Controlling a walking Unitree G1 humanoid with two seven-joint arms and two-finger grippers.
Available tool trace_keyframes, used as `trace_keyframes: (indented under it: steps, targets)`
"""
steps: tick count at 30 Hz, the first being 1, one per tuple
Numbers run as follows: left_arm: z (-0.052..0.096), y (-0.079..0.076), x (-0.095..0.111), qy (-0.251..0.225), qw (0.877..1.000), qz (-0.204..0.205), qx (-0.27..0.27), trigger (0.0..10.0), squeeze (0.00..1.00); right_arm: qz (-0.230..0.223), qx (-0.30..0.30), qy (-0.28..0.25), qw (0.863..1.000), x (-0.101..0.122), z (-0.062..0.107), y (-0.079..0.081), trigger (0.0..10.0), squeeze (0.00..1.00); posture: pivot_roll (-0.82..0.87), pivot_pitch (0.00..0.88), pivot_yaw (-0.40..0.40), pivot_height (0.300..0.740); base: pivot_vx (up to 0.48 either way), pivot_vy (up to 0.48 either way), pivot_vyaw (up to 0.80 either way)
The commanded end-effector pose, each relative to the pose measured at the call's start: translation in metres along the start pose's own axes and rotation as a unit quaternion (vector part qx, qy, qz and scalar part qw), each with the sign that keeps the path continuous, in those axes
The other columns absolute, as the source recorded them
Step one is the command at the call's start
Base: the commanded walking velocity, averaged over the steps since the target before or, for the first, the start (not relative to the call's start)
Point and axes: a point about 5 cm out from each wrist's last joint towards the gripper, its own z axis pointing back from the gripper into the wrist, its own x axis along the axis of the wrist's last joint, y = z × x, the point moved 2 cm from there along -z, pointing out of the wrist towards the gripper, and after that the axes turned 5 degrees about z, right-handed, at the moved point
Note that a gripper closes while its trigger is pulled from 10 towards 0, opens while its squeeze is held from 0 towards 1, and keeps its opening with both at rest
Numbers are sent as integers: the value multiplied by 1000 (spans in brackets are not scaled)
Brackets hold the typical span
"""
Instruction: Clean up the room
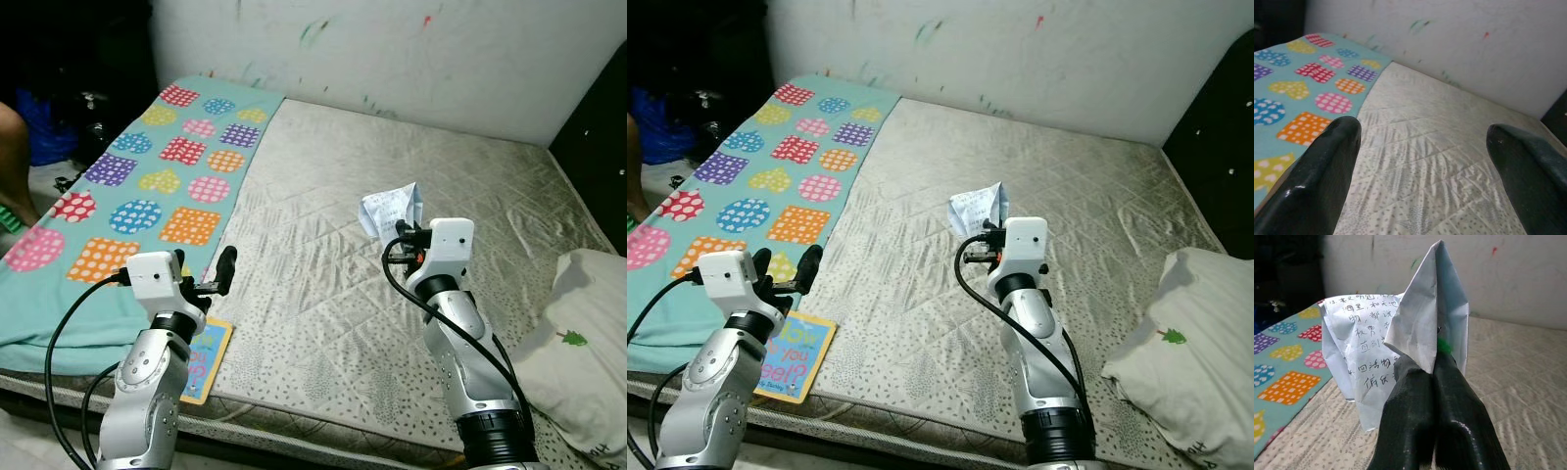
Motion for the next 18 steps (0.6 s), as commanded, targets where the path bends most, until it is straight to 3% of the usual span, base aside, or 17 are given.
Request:
trace_keyframes:
  steps: [1, 16, 18]
  targets:
    - [-2, -4, -2, 7, 1000, 1, -8, 10000, 0, 1, -6, 9, 1000, -3, -1, -5, 10000, 0, -4, 29, -75, 740, 0, 382, 0]
    - [-4, -4, -1, 7, 1000, -1, -10, 10000, 0, 0, -6, 10, 1000, -4, -1, -4, 10000, 0, -5, 28, -73, 740, 0, 392, 0]
    - [-5, -4, -1, 7, 1000, -2, -10, 10000, 0, 0, -6, 10, 1000, -4, -1, -4, 10000, 0, -6, 27, -73, 740, 0, 431, -800]
